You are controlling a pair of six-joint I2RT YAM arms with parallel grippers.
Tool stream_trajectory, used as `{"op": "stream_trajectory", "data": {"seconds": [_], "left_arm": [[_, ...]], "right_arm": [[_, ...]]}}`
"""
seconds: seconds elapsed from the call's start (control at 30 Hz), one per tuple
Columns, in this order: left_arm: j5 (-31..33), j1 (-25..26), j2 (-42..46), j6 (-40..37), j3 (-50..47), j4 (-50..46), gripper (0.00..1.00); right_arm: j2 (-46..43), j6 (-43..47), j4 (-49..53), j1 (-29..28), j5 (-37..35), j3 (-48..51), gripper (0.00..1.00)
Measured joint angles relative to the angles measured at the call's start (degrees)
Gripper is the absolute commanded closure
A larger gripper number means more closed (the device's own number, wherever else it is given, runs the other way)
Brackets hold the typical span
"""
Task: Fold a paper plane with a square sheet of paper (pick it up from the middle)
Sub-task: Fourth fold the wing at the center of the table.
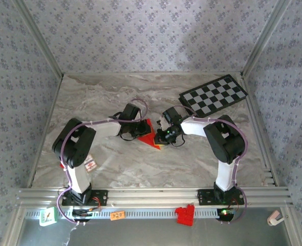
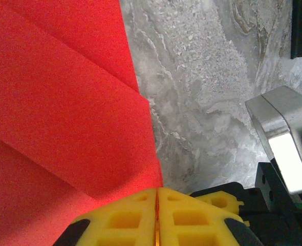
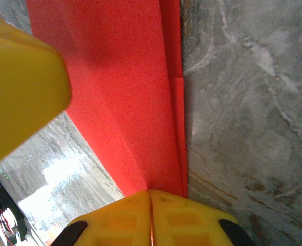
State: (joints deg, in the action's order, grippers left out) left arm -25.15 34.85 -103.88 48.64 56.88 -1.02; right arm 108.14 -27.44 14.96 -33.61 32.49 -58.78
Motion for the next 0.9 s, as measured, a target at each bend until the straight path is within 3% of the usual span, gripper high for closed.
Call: {"op": "stream_trajectory", "data": {"seconds": [0.23, 0.57, 0.9], "left_arm": [[-2.6, 0.9, -2.7, 1.2, -0.1, 3.2, 0.9], [0.3, 0.8, -4.3, -1.3, 0.8, 0.1, 0.9], [0.2, -4.7, -6.8, -9.8, 6.0, -6.1, 0.89]], "right_arm": [[0.1, 0.0, 0.0, 0.2, 0.5, 0.0, 0.91], [0.3, 0.0, 0.0, 0.4, 0.9, 0.0, 0.91], [0.3, 0.0, 0.0, 0.4, 0.9, 0.4, 0.91]]}}
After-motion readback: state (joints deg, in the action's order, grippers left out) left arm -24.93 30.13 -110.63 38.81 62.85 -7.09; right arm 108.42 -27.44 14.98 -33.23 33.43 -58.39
